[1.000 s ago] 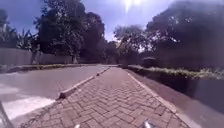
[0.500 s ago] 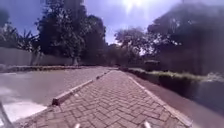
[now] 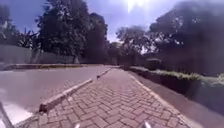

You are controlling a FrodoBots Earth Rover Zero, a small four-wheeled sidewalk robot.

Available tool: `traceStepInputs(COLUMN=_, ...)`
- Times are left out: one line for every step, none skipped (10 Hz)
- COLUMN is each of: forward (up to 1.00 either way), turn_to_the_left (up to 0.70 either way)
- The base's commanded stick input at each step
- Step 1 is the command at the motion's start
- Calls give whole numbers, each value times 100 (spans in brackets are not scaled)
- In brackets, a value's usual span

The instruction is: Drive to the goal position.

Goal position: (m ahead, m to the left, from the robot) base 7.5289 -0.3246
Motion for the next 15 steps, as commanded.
traceStepInputs(forward=70, turn_to_the_left=0)
traceStepInputs(forward=70, turn_to_the_left=0)
traceStepInputs(forward=70, turn_to_the_left=0)
traceStepInputs(forward=70, turn_to_the_left=0)
traceStepInputs(forward=70, turn_to_the_left=0)
traceStepInputs(forward=70, turn_to_the_left=0)
traceStepInputs(forward=70, turn_to_the_left=0)
traceStepInputs(forward=70, turn_to_the_left=0)
traceStepInputs(forward=70, turn_to_the_left=0)
traceStepInputs(forward=70, turn_to_the_left=-3)
traceStepInputs(forward=70, turn_to_the_left=-20)
traceStepInputs(forward=70, turn_to_the_left=-35)
traceStepInputs(forward=70, turn_to_the_left=-35)
traceStepInputs(forward=70, turn_to_the_left=-35)
traceStepInputs(forward=70, turn_to_the_left=-19)
